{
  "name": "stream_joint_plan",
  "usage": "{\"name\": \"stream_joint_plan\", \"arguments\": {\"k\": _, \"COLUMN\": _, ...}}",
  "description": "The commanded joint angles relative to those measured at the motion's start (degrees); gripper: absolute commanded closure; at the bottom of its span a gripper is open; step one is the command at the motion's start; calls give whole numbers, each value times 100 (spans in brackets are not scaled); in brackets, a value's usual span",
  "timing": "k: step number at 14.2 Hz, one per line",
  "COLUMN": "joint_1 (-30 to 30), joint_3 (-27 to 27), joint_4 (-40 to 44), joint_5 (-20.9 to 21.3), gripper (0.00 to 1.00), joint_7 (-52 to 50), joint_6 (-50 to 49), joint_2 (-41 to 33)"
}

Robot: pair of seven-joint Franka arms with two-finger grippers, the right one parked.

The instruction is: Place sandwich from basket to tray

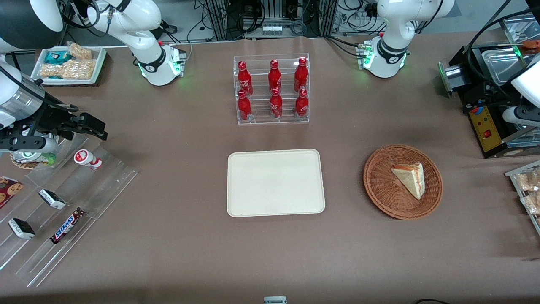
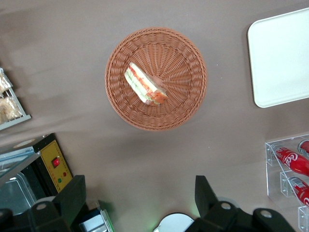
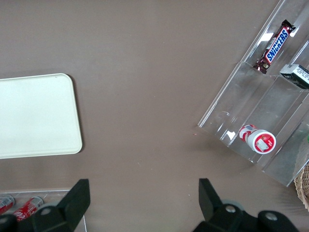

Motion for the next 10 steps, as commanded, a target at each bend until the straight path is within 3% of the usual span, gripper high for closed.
{"name": "stream_joint_plan", "arguments": {"k": 1, "joint_1": -13, "joint_3": 29, "joint_4": 57, "joint_5": 11, "gripper": 0, "joint_7": -174, "joint_6": -153, "joint_2": 48}}
{"name": "stream_joint_plan", "arguments": {"k": 6, "joint_1": -4, "joint_3": 38, "joint_4": -399, "joint_5": 205, "gripper": 0, "joint_7": -227, "joint_6": 92, "joint_2": 443}}
{"name": "stream_joint_plan", "arguments": {"k": 10, "joint_1": 31, "joint_3": 38, "joint_4": -1759, "joint_5": 205, "gripper": 0, "joint_7": -700, "joint_6": 1863, "joint_2": 567}}
